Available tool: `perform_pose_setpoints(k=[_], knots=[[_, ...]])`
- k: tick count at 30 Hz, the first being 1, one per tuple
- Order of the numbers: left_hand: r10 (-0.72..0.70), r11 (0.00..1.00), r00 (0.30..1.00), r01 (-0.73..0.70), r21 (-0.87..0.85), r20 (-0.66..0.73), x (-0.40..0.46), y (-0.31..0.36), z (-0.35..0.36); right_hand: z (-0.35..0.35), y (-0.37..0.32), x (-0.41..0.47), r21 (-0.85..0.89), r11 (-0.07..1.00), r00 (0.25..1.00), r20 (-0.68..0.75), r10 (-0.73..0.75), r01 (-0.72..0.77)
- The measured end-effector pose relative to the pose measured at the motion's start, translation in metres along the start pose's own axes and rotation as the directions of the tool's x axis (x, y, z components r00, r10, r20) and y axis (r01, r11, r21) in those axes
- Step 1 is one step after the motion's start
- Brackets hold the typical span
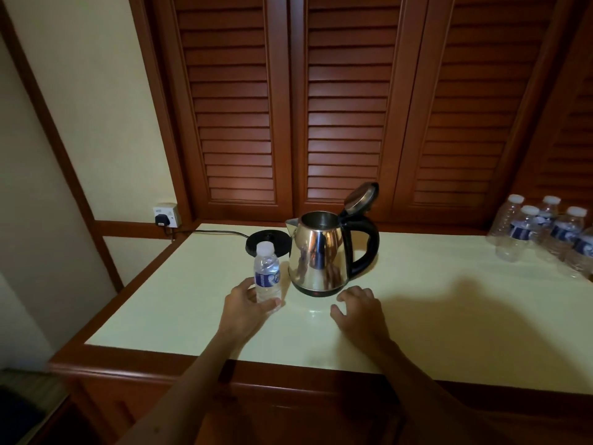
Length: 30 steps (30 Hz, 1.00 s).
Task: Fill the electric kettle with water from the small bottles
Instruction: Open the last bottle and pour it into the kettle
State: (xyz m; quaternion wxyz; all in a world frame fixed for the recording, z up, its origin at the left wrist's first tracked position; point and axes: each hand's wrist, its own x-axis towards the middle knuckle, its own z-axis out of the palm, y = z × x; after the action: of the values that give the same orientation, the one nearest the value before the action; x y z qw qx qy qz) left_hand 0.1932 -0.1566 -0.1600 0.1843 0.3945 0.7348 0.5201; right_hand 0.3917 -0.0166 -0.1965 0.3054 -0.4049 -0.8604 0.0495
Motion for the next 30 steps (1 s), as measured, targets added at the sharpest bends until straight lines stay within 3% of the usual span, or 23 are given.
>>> perform_pose_setpoints(k=[8,15,23,30], knots=[[0.037,0.996,0.999,-0.036,-0.077,0.008,-0.011,0.004,0.014,-0.006,-0.004,0.006,0.124,0.991,0.996,0.075,0.048,-0.057],[0.090,0.986,0.995,-0.083,-0.146,0.043,-0.009,-0.002,0.009,-0.057,-0.088,0.048,0.392,0.911,0.990,0.019,-0.143,0.124],[0.128,0.975,0.986,-0.106,-0.197,0.102,-0.006,-0.008,0.006,-0.086,-0.145,0.089,0.041,0.952,0.921,0.246,-0.303,0.303],[0.097,0.966,0.987,-0.062,-0.251,0.131,0.001,-0.014,0.003,-0.092,-0.148,0.096,0.022,0.896,0.830,0.367,-0.420,0.444]])
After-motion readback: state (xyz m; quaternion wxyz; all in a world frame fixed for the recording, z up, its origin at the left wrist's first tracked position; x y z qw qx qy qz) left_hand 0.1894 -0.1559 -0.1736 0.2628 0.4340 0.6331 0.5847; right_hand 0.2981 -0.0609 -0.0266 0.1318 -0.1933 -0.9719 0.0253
